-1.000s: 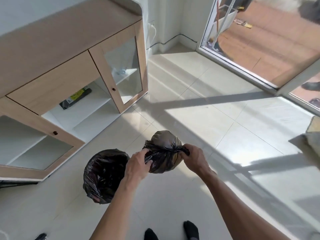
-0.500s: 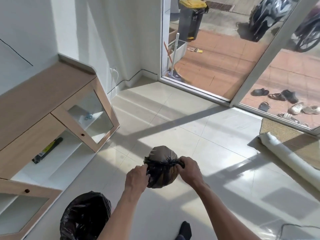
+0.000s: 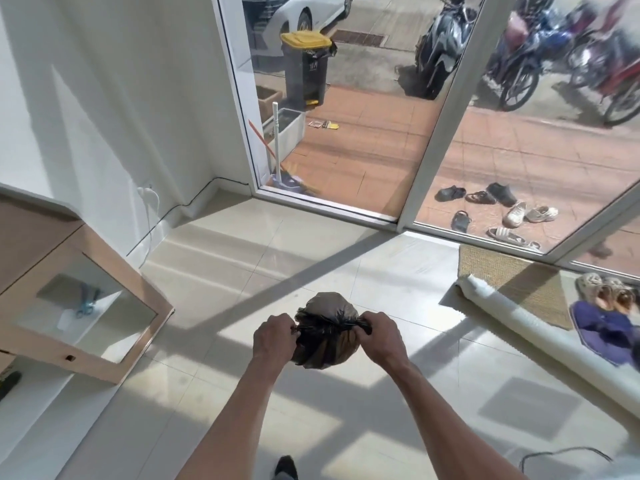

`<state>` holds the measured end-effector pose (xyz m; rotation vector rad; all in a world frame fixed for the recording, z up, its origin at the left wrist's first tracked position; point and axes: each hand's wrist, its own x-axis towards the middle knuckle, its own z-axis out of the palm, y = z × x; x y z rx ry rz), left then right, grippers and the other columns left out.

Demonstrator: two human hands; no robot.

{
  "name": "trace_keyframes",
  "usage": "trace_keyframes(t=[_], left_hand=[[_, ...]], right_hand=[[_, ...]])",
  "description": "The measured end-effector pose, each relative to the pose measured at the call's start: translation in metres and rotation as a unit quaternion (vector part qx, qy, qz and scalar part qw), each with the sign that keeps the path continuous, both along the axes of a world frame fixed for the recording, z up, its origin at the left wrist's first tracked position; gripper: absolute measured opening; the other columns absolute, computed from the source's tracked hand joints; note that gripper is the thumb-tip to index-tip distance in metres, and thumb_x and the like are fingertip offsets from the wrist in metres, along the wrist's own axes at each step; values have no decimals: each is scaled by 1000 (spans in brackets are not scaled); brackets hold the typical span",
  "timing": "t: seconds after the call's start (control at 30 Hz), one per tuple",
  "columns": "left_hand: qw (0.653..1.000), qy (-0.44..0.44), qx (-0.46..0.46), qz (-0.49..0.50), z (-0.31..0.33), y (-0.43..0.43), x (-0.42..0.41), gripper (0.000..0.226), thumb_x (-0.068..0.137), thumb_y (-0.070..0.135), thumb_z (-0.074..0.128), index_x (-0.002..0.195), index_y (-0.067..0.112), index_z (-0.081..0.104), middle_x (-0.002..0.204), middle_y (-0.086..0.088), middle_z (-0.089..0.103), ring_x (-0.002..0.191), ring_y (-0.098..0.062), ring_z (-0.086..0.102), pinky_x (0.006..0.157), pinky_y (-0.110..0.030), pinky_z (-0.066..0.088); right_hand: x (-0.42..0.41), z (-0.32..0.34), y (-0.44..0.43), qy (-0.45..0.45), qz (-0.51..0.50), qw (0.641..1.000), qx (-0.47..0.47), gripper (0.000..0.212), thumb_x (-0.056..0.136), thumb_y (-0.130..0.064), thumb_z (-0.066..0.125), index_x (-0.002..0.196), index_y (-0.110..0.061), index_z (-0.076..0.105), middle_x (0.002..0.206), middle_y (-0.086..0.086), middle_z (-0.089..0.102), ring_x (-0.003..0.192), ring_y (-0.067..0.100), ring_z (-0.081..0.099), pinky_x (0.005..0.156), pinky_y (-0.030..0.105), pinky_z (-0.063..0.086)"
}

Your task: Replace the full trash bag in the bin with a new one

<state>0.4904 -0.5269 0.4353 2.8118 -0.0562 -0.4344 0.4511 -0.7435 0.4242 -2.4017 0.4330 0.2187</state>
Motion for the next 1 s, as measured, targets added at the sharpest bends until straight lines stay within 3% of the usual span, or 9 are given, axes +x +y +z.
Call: trace_keyframes(t=[0.1, 0.23, 0.47, 0.57, 0.67, 0.83, 1.0], left_hand=[[998, 19, -56, 22, -5, -20, 41, 27, 90, 36, 65, 113, 22, 70, 110, -4, 71, 106, -27, 65, 84, -32, 49], [992, 28, -119, 30, -12, -45, 104, 21, 87, 32, 68, 105, 23, 74, 104, 0, 74, 101, -25, 67, 76, -27, 45], [986, 40, -164, -9, -12, -81, 226, 21, 90, 28, 64, 105, 19, 75, 107, 0, 73, 104, -24, 66, 76, -24, 43], [985, 55, -158, -35, -15, -94, 270, 18, 91, 29, 61, 99, 22, 76, 103, -2, 74, 101, -26, 66, 82, -31, 49], [984, 61, -155, -56, -17, -111, 316, 18, 92, 25, 57, 85, 18, 72, 87, -7, 73, 91, -31, 67, 73, -34, 50], [981, 75, -168, -60, -31, -145, 389, 24, 91, 28, 55, 106, 29, 74, 105, 3, 75, 99, -22, 67, 81, -31, 53], [977, 122, -169, -52, -40, -179, 456, 22, 90, 25, 56, 98, 29, 76, 95, 7, 76, 91, -20, 68, 70, -25, 44]], right_hand=[[33, 0, -24, 0, -11, 1000, -17, 11, 86, -27, 63, 77, -20, 60, 85, 3, 61, 81, 24, 56, 68, 36, 45], [86, -4, -49, 16, -36, 997, -64, 13, 85, -28, 62, 88, -17, 68, 91, 2, 67, 89, 25, 60, 70, 36, 50], [187, -4, -77, 34, -116, 990, -69, 11, 86, -30, 66, 92, -23, 72, 95, 0, 72, 94, 26, 65, 69, 30, 48], [225, 0, -88, 50, -143, 986, -68, 10, 85, -27, 65, 90, -20, 71, 89, 3, 73, 88, 29, 67, 67, 31, 50], [263, -1, -101, 54, -153, 985, -62, 11, 85, -27, 65, 89, -18, 70, 86, 4, 73, 85, 30, 67, 67, 32, 51], [332, -16, -134, 55, -151, 985, -64, 13, 84, -27, 64, 89, -16, 69, 89, 7, 72, 88, 32, 66, 68, 34, 54], [401, -24, -171, 85, -142, 985, -42, 14, 86, -26, 63, 93, -17, 71, 93, 4, 71, 91, 29, 65, 69, 33, 51]])
